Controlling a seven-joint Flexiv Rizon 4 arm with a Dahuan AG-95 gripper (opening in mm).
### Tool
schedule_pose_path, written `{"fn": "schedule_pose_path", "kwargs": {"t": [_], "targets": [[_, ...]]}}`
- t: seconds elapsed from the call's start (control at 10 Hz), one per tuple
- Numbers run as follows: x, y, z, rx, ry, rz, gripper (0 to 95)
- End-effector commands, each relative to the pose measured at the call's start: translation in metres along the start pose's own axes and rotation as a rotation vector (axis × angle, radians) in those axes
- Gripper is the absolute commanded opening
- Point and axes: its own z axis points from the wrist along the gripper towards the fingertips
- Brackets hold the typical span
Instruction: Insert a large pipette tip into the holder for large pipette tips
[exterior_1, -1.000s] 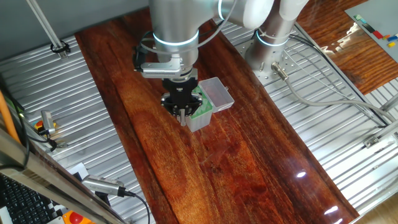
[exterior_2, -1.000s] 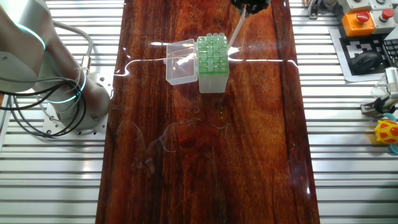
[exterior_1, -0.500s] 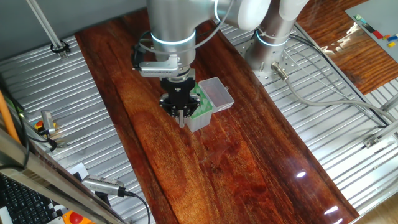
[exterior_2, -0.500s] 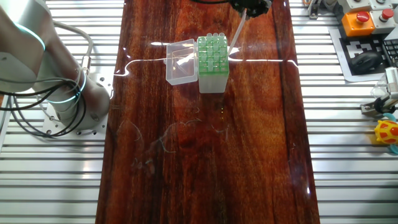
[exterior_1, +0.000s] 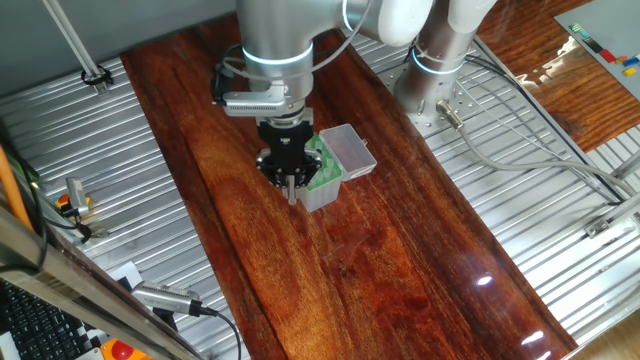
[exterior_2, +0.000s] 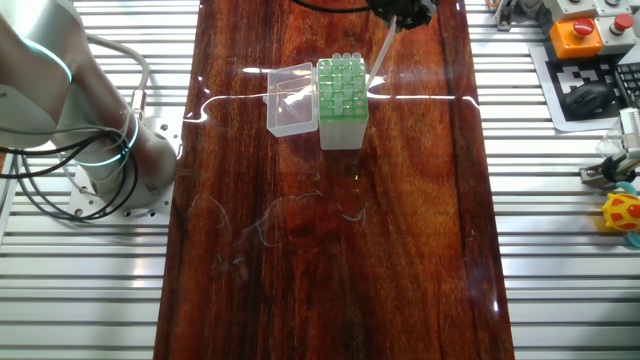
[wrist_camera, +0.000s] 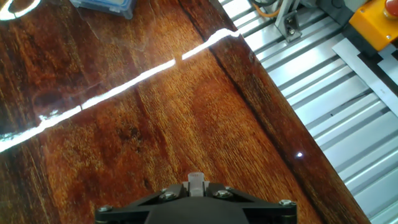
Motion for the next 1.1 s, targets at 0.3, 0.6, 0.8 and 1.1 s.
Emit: {"fn": "schedule_pose_path", "kwargs": {"t": [0.3,0.6,0.8,1.1], "targets": [[0.0082,0.0008,-0.005,-0.001,-0.01,-0.017,0.0],[0.0117,0.0015,-0.0067,-0.001,-0.027,-0.021,0.0],[0.012,0.0015,-0.0066,-0.001,-0.031,-0.017,0.0],[0.0114,0.0024,-0.0081,-0.001,-0.034,-0.041,0.0]]}}
